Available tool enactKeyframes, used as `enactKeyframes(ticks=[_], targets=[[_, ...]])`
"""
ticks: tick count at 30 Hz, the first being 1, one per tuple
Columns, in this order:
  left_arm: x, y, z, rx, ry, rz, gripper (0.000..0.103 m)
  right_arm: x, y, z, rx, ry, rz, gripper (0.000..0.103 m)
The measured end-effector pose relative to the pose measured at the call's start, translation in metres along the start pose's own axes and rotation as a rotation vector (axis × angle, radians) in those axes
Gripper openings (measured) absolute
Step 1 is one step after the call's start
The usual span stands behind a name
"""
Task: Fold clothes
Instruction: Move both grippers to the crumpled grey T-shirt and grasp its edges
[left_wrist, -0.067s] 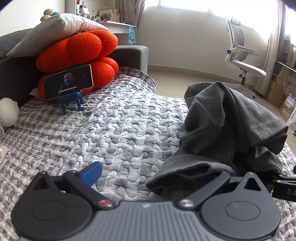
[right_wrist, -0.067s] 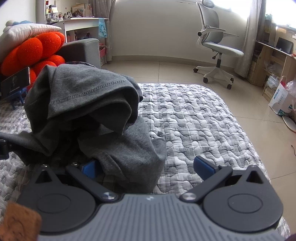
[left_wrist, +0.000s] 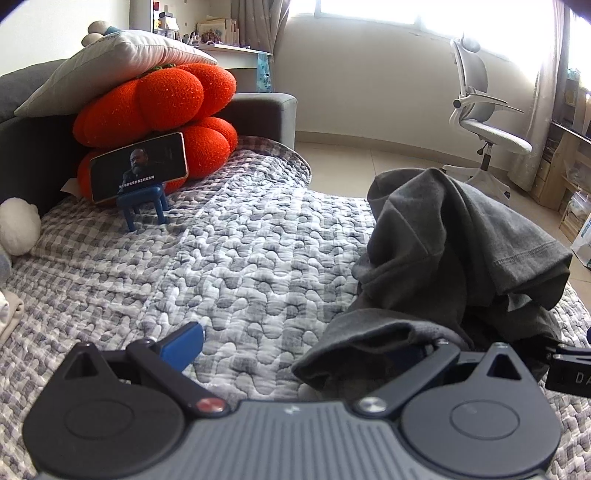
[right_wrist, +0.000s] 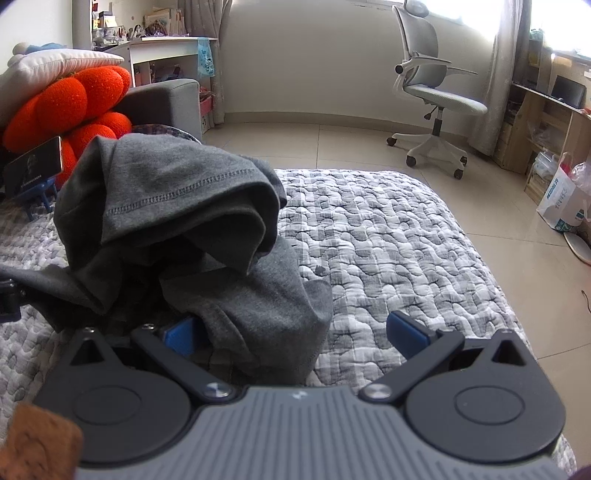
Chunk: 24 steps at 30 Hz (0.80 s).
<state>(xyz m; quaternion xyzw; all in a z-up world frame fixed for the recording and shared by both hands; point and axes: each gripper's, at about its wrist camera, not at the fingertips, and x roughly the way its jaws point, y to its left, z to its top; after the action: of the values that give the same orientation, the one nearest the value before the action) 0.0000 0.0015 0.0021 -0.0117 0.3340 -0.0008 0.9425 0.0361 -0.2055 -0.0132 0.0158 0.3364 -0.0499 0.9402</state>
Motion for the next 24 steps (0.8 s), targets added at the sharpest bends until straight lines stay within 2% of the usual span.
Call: enactKeyframes(ticks=[4, 6, 10, 13, 17, 24], targets=[[-0.009, 0.0, 0.009, -0.012, -0.013, 0.015, 0.103, -0.013, 0.002, 0.004, -0.003, -0.01, 0.013, 0.103], [-0.024, -0.008, 0.008, 0.009, -0.045, 0.028, 0.103, -0.019, 0.002, 0.005, -0.004, -0.016, 0.019, 0.103], [-0.046, -0.002, 0.016, -0.011, -0.047, 0.007, 0.103, -0.025, 0.007, 0.01, -0.011, -0.018, 0.027, 0.103], [-0.061, 0.003, 0.023, -0.031, -0.056, 0.0, 0.103, -0.056, 0.017, 0.011, -0.04, -0.045, 0.021, 0.103], [-0.079, 0.009, 0.031, -0.052, -0.069, -0.005, 0.103, -0.072, 0.019, 0.017, -0.055, -0.076, 0.03, 0.103], [-0.086, 0.021, 0.025, -0.078, -0.045, -0.013, 0.103, -0.085, 0.015, 0.019, -0.066, -0.094, 0.034, 0.103]])
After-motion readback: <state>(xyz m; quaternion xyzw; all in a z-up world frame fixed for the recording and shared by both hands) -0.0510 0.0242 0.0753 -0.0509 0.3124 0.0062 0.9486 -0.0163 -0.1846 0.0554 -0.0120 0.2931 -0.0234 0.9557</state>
